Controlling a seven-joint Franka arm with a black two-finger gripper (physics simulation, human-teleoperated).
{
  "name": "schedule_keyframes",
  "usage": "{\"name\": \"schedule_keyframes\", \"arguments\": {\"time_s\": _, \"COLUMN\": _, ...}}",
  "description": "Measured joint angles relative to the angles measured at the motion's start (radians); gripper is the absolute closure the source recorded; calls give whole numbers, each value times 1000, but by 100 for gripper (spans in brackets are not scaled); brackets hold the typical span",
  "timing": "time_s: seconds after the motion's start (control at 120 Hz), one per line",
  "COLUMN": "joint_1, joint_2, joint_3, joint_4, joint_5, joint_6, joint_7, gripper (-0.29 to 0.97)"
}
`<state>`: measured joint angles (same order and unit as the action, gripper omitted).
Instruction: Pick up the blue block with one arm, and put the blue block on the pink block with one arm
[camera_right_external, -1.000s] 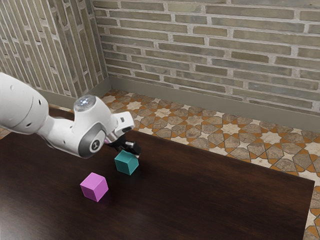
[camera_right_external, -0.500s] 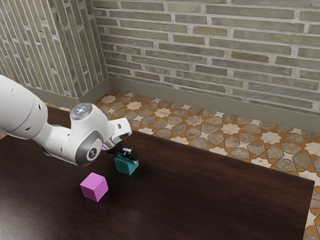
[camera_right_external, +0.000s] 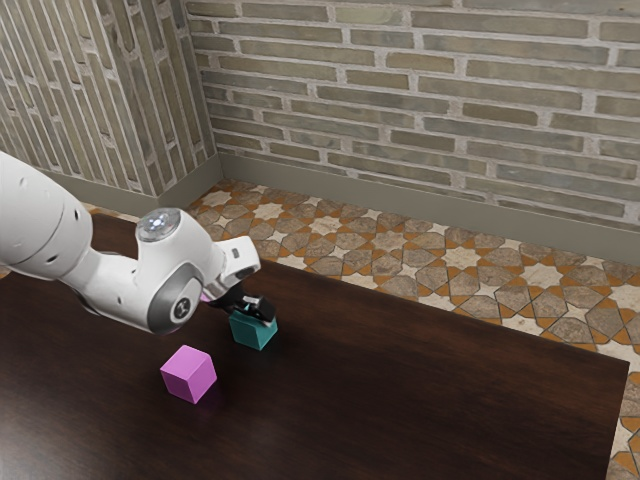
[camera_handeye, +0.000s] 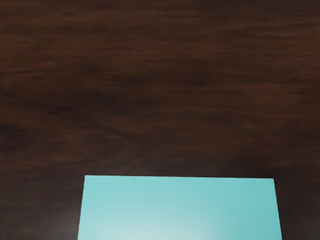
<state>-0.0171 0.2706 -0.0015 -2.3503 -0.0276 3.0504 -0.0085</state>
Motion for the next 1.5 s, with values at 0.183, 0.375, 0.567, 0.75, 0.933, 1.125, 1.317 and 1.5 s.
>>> {"name": "schedule_keyframes", "arguments": {"time_s": 0.183, "joint_1": 1, "joint_2": 0, "joint_3": 0, "joint_4": -3, "joint_5": 0, "joint_6": 2, "joint_7": 2, "gripper": 4}}
{"name": "schedule_keyframes", "arguments": {"time_s": 0.375, "joint_1": 2, "joint_2": 0, "joint_3": 0, "joint_4": -5, "joint_5": 0, "joint_6": 3, "joint_7": 2, "gripper": 12}}
{"name": "schedule_keyframes", "arguments": {"time_s": 0.567, "joint_1": 2, "joint_2": 0, "joint_3": 0, "joint_4": -5, "joint_5": 0, "joint_6": 3, "joint_7": 2, "gripper": 18}}
{"name": "schedule_keyframes", "arguments": {"time_s": 0.75, "joint_1": 3, "joint_2": 0, "joint_3": 0, "joint_4": -5, "joint_5": 0, "joint_6": 3, "joint_7": 2, "gripper": 26}}
{"name": "schedule_keyframes", "arguments": {"time_s": 0.933, "joint_1": 3, "joint_2": -1, "joint_3": 0, "joint_4": -5, "joint_5": 0, "joint_6": 4, "joint_7": 4, "gripper": 28}}
{"name": "schedule_keyframes", "arguments": {"time_s": 1.125, "joint_1": 3, "joint_2": -11, "joint_3": 0, "joint_4": -5, "joint_5": 0, "joint_6": 3, "joint_7": 6, "gripper": 30}}
{"name": "schedule_keyframes", "arguments": {"time_s": 1.317, "joint_1": 3, "joint_2": -72, "joint_3": 2, "joint_4": -29, "joint_5": 2, "joint_6": -4, "joint_7": 8, "gripper": 31}}
{"name": "schedule_keyframes", "arguments": {"time_s": 1.5, "joint_1": 3, "joint_2": -157, "joint_3": 5, "joint_4": -76, "joint_5": 6, "joint_6": -20, "joint_7": 9, "gripper": 31}}
